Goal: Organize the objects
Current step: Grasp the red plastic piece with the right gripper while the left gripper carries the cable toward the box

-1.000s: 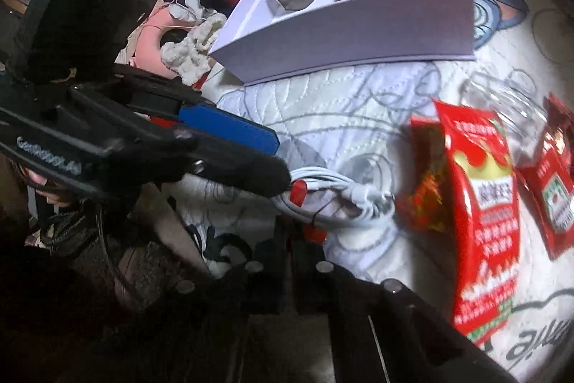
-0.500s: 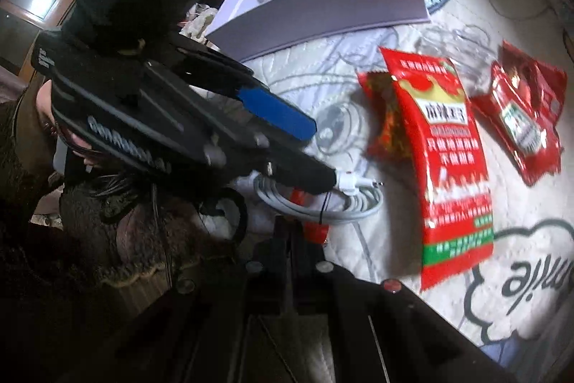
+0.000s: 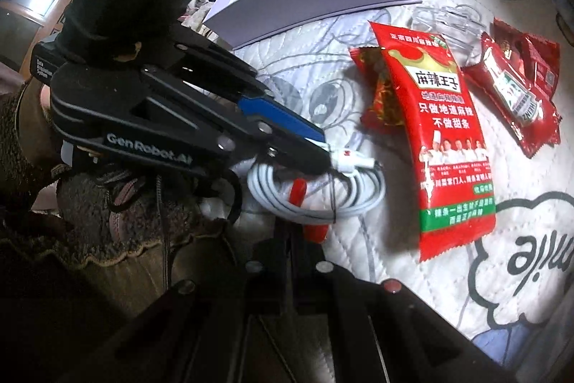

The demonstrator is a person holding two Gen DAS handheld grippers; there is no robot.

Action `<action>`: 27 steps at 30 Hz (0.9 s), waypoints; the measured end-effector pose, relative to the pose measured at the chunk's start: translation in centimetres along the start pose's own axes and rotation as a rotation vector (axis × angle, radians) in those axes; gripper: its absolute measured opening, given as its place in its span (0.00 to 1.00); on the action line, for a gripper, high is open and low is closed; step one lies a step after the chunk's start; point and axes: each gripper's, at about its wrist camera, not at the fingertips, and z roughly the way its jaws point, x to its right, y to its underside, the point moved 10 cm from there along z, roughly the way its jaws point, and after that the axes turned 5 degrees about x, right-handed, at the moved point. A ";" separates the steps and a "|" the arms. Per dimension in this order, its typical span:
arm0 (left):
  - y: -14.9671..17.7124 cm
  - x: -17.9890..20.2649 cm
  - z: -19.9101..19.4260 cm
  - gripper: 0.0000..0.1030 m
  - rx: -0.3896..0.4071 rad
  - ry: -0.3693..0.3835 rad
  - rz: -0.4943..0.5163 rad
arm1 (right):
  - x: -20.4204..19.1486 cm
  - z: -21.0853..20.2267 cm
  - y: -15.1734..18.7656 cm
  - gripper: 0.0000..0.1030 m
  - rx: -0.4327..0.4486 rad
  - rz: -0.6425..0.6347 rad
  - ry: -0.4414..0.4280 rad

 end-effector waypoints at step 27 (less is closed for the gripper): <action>2.9 -5.5 -7.7 0.10 0.127 -0.137 -0.128 | -0.3 -3.0 -5.3 0.01 0.081 -0.076 0.071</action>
